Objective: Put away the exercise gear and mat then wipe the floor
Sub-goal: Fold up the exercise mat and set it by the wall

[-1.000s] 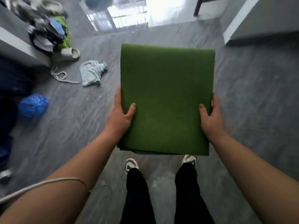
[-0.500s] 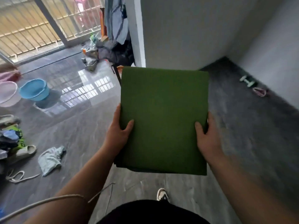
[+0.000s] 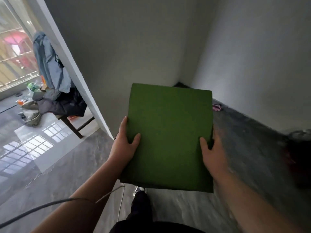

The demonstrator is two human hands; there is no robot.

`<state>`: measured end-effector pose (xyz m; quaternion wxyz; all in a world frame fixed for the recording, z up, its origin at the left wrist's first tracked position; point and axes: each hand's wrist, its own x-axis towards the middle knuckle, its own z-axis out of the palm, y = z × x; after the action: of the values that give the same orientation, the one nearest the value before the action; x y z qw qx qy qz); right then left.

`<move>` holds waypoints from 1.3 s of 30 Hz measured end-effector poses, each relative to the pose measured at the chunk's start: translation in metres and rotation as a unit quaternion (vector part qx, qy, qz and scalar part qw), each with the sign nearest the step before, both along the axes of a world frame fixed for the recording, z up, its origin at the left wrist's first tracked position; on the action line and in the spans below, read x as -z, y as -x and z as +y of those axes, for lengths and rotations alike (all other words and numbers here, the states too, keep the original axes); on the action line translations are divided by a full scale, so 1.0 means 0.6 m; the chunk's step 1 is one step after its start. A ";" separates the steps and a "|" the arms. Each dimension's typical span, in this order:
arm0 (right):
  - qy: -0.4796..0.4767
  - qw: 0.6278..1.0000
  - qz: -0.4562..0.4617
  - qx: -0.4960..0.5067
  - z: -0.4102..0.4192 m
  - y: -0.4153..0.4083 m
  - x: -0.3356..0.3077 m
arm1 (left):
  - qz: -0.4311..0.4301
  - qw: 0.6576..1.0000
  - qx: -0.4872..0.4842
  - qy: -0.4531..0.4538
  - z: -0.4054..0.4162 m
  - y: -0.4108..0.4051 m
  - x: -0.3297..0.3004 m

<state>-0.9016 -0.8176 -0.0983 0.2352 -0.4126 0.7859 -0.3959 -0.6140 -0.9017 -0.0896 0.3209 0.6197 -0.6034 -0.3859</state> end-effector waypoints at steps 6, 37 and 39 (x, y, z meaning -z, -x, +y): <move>-0.023 0.997 0.000 0.072 -0.157 0.021 -0.038 | 0.001 0.997 0.083 -0.001 -0.232 0.057 -0.006; -0.003 0.953 -0.088 0.289 -0.553 0.655 0.007 | -0.013 0.948 0.318 0.009 -0.783 0.826 0.040; -0.015 0.950 -0.085 0.302 -0.565 0.706 0.014 | -0.007 0.944 0.331 0.009 -0.801 0.885 0.051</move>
<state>-1.3252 -1.1565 -0.1066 0.1768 -0.1176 0.8567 -0.4700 -1.1448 -1.3826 -0.1201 0.1765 0.3846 -0.7802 -0.4607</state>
